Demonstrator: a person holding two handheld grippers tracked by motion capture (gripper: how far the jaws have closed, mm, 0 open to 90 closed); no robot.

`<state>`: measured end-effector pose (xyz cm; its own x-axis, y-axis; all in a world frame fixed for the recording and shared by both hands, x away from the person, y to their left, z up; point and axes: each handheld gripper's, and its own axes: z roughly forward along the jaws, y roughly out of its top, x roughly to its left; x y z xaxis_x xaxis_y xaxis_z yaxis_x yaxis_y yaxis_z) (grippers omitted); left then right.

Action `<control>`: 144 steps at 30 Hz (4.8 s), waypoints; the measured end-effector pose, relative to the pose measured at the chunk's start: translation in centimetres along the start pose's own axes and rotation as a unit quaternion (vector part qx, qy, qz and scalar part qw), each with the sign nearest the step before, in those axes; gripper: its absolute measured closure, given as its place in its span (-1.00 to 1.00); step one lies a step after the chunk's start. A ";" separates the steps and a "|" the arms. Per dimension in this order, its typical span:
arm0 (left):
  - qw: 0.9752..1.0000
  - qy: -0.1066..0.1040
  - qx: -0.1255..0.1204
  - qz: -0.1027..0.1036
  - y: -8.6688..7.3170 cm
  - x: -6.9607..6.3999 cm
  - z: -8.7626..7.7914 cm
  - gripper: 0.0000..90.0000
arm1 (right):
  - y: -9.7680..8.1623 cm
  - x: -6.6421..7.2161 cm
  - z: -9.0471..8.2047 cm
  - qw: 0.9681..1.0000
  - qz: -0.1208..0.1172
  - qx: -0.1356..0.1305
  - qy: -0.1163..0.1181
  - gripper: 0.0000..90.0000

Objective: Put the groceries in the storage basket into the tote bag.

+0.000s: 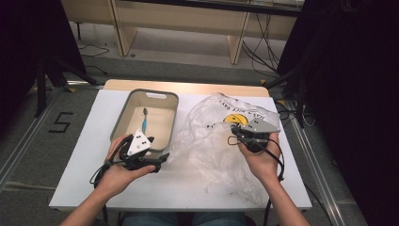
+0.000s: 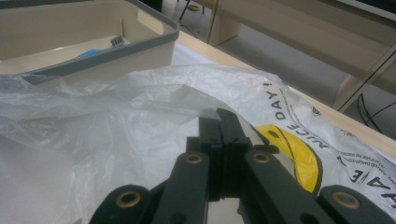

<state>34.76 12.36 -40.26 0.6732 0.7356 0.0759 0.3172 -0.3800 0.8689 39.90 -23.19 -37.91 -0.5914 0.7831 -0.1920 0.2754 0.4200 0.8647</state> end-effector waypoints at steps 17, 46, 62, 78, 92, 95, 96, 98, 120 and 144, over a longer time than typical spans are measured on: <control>0.999 0.028 0.007 -0.019 0.5 2.4 -0.3 -0.43 | 0.0 0.0 -0.1 1.000 0.000 0.000 -0.001 1.00; 0.992 0.086 0.074 -0.060 3.0 6.4 2.9 -0.43 | 0.0 0.1 -0.1 1.000 -0.001 0.001 0.001 1.00; 0.985 0.100 0.114 -0.083 3.2 8.4 4.6 -0.42 | 0.0 0.2 -0.1 1.000 -0.001 0.002 0.001 1.00; 0.975 0.115 0.161 -0.105 3.2 10.1 6.7 -0.39 | 0.0 0.2 0.0 1.000 -0.004 0.003 0.004 1.00; 0.956 0.131 0.224 -0.138 2.5 12.2 10.0 -0.34 | 0.0 0.2 -0.1 1.000 -0.003 0.003 0.004 1.00; 0.952 0.132 0.232 -0.150 2.3 12.5 10.7 -0.32 | 0.0 0.2 -0.1 1.000 -0.004 0.004 0.005 1.00; 0.950 0.131 0.238 -0.151 2.2 12.6 10.8 -0.31 | 0.0 0.2 0.0 1.000 -0.005 0.004 0.005 1.00; 0.949 0.133 0.244 -0.152 2.3 12.7 11.2 -0.29 | 0.0 0.2 0.0 1.000 -0.005 0.003 0.005 1.00; 0.925 0.134 0.289 -0.206 1.0 14.3 13.7 -0.10 | -0.1 0.3 0.0 1.000 -0.006 0.004 0.008 1.00; 0.912 0.127 0.315 -0.230 0.2 14.9 14.4 0.19 | -0.1 0.2 -0.3 1.000 -0.005 0.002 0.007 1.00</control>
<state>54.49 15.11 -45.99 0.2205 0.9743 -0.0461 0.9022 -0.1858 0.3892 39.53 -23.15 -37.90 -0.6042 0.7725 -0.1951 0.2725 0.4305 0.8605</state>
